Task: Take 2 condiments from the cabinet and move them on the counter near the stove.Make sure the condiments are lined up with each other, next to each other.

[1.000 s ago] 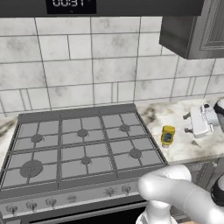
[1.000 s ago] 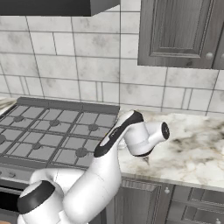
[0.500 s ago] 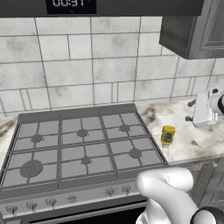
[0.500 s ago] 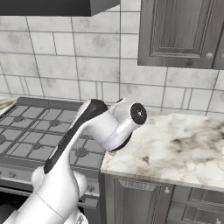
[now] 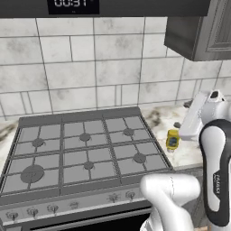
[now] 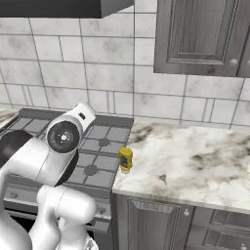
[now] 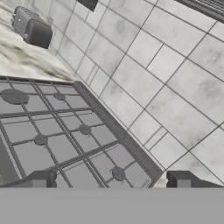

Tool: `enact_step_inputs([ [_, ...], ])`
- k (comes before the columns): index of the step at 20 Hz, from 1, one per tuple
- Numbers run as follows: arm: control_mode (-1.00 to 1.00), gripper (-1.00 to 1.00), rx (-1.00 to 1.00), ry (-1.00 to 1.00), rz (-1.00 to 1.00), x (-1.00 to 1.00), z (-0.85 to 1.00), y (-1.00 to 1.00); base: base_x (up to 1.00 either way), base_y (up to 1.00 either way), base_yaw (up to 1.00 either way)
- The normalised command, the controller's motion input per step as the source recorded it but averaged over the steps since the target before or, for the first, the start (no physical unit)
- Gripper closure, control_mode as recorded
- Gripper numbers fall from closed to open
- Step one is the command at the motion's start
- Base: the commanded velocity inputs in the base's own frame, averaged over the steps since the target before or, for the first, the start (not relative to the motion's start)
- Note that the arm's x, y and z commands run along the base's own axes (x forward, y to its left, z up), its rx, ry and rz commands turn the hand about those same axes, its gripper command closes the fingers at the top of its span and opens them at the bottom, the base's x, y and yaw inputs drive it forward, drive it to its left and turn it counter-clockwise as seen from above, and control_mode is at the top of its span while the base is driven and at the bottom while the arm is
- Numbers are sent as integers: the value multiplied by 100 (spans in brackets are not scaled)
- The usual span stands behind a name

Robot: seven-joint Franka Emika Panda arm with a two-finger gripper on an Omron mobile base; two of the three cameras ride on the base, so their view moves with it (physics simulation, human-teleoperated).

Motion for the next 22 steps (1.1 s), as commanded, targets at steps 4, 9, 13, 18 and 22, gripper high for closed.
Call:
enact_step_inputs([
  [4,-100,-100,0,9,-17,-36,96,37,0,0,0],
  [9,-100,-100,1,9,-19,-26,31,14,0,0,0],
  [13,-100,-100,21,-5,-35,-22,-2,0,0,0,0],
  [18,-100,-100,35,0,-34,-14,-16,-15,0,0,0],
  [22,-100,-100,41,9,-21,0,-1,-32,0,0,0],
])
